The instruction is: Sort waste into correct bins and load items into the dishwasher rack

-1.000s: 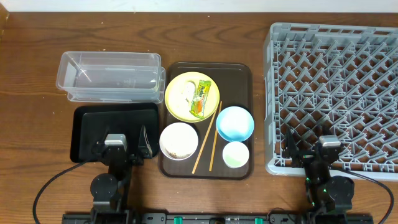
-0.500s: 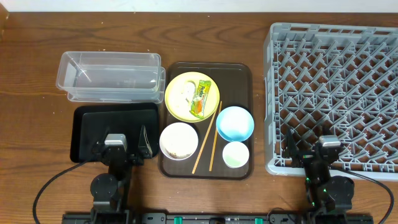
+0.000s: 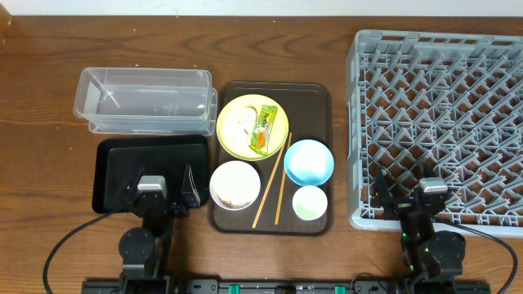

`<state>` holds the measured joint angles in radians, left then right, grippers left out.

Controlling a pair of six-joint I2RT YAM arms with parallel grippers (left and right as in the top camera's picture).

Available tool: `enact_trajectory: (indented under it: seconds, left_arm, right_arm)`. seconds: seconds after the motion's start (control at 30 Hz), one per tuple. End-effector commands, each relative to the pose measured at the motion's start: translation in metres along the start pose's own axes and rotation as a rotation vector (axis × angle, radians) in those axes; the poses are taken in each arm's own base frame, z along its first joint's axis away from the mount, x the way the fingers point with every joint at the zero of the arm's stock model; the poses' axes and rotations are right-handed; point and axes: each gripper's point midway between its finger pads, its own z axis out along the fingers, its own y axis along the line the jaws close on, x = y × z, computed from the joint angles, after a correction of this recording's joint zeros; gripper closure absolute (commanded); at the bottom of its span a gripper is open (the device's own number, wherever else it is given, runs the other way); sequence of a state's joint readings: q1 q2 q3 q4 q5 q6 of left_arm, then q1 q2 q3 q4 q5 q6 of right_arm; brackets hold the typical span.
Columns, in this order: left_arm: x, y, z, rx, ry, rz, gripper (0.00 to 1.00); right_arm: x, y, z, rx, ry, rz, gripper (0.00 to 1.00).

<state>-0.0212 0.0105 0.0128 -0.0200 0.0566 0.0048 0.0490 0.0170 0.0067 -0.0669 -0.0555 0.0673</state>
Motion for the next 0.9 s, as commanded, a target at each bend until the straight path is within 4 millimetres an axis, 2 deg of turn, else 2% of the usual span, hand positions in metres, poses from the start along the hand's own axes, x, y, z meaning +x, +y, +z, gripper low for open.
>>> enact_trajectory:
  seconds: [0.0, 0.5, 0.7, 0.87]
  left_arm:
    - [0.0141, 0.0003, 0.0001, 0.003, 0.048, 0.012, 0.02]
    - [0.0141, 0.0001, 0.0001, 0.004, 0.048, 0.007, 0.02]
    - [0.0137, 0.0002, -0.0002, 0.001, 0.051, -0.079, 0.02]
    - [0.016, 0.0003, -0.0047, -0.008, 0.129, -0.098, 0.02]
  right_arm:
    - [0.0006, 0.0002, -0.0001, -0.002, 0.001, -0.005, 0.01]
    - [0.0013, -0.0007, 0.0, 0.003, 0.004, -0.004, 0.01]
    - [0.0008, -0.0004, 0.0, 0.001, 0.003, 0.015, 0.01]
    - [-0.002, -0.0001, -0.0002, 0.001, 0.007, 0.068, 0.01]
